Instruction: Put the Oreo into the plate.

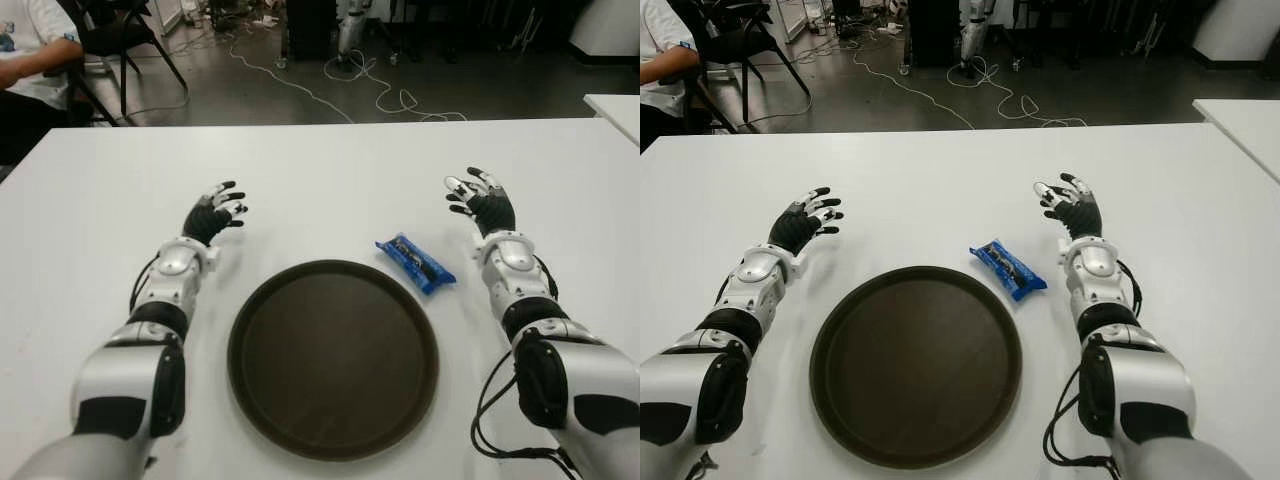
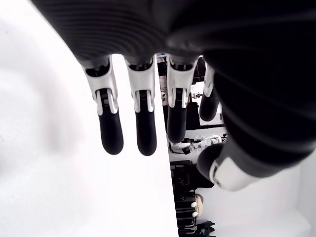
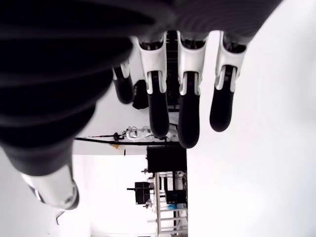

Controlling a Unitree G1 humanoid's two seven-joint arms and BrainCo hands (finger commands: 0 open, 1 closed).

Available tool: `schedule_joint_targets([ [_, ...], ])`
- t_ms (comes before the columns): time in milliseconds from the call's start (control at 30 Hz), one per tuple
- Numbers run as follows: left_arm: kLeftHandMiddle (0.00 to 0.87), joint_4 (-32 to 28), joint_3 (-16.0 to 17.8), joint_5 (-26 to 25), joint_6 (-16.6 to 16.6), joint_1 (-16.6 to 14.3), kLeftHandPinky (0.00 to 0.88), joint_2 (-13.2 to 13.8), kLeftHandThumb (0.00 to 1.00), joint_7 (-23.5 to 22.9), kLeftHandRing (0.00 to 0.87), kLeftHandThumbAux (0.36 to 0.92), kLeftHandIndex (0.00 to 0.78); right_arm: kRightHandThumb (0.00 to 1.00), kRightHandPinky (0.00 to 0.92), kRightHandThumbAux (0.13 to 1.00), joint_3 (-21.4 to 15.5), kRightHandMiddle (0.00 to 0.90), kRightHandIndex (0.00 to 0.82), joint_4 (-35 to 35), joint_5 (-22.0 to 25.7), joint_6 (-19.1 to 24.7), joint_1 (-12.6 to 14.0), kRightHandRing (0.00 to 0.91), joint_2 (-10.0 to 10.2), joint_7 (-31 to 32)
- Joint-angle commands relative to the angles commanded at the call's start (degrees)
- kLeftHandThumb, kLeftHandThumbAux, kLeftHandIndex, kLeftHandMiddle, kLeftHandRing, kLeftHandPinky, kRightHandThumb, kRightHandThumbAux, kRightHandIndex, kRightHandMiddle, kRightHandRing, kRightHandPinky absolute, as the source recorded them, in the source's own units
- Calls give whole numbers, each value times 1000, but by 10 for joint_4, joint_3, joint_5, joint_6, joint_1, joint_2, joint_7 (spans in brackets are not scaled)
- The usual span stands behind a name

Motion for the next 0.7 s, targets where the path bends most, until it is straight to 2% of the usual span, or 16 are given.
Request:
schedule_joint_targets([
  [333, 210, -1, -7, 9, -7, 1, 283, 1, 59, 7, 237, 677, 138, 154, 393, 643, 23, 343, 245, -3, -29, -40, 10, 377, 0, -6],
  [700, 215, 0, -8, 14, -16, 3, 247, 0, 69, 24, 227, 689, 154, 224, 387, 647, 61, 333, 258, -2, -67, -101, 30, 364, -1, -16],
])
